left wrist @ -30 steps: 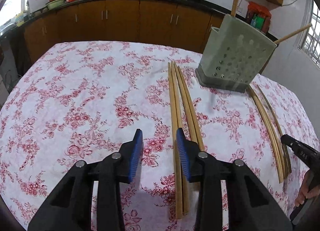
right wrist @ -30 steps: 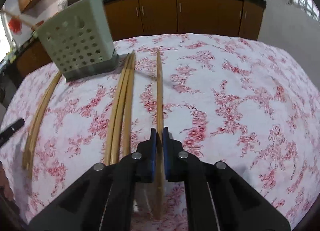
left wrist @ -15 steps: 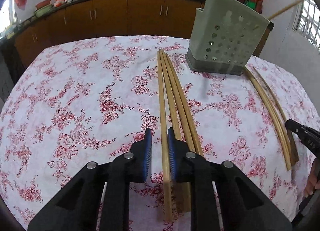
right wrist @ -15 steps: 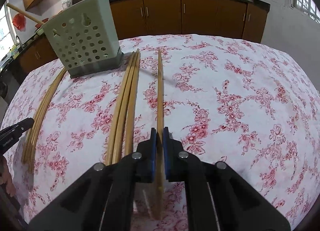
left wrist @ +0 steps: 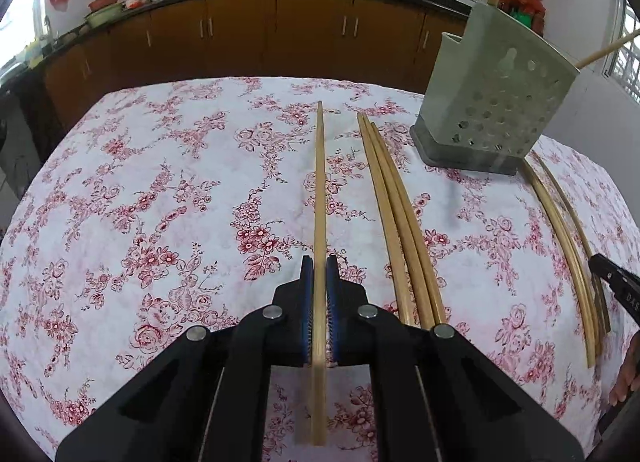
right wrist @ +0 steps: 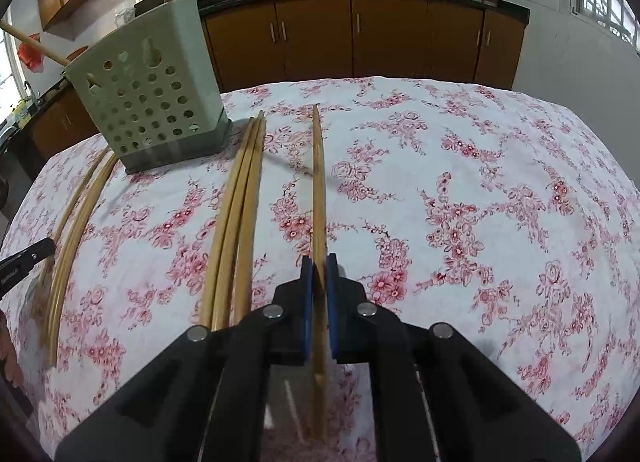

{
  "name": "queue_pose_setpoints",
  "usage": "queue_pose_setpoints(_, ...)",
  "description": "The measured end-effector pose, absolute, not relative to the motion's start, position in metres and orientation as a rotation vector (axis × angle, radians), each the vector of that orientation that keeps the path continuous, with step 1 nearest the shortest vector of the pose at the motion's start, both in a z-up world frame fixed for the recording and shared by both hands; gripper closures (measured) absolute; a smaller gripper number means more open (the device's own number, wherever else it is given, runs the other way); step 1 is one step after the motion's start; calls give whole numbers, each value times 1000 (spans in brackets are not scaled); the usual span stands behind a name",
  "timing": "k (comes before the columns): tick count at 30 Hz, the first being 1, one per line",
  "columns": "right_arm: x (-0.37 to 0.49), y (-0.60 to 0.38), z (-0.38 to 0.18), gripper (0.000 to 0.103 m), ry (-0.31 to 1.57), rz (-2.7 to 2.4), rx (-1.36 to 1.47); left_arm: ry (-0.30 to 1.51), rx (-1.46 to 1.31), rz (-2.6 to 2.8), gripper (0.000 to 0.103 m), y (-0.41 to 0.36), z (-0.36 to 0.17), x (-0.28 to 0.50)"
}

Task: Organize utensils
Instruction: 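Grasp a chopstick with the right tool while the left tool grasps another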

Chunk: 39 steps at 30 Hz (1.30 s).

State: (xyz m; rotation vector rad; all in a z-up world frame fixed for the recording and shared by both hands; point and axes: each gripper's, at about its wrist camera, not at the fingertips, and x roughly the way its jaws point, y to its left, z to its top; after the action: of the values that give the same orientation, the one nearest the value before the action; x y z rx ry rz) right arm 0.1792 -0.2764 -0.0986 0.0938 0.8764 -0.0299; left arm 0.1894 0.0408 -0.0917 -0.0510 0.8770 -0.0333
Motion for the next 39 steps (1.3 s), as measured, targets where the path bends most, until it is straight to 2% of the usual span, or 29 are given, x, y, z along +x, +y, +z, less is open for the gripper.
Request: queue_pose_setpoints(39,180,-278,-100,94,877,-26,102,878,-99,-45,95,47,-91,191)
